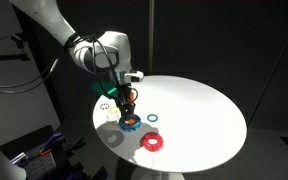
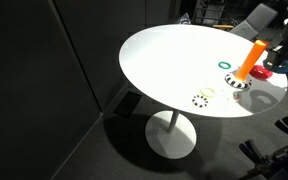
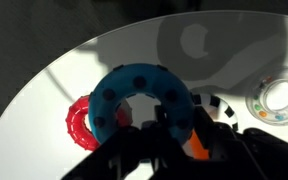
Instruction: Put the big blue ring on the stake
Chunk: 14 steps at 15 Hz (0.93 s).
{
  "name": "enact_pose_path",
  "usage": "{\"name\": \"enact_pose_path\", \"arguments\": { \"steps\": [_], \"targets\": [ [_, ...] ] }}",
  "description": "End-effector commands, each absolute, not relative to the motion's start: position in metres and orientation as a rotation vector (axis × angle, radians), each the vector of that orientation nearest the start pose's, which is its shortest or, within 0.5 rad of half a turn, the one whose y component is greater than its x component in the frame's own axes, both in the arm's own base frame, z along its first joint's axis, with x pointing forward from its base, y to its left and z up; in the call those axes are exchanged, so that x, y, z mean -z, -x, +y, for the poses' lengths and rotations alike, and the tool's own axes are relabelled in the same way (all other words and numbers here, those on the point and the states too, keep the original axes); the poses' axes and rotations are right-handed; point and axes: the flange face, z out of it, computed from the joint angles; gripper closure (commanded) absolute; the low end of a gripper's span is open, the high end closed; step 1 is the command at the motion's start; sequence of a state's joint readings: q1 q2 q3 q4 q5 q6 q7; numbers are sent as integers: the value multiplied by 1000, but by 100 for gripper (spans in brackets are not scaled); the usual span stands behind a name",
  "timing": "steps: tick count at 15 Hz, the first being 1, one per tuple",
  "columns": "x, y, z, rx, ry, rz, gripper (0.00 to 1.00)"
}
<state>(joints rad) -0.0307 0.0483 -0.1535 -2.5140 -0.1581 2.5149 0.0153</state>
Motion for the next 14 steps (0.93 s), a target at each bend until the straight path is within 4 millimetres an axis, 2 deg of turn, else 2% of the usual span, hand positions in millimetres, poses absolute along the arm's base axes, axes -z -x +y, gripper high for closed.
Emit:
{"name": "enact_pose_path", "arguments": {
  "steps": [1, 14],
  "targets": [
    [-289, -456, -81, -99, 3221, 155, 90],
    [-366, -456, -68, -87, 3213, 144, 90]
  ]
}}
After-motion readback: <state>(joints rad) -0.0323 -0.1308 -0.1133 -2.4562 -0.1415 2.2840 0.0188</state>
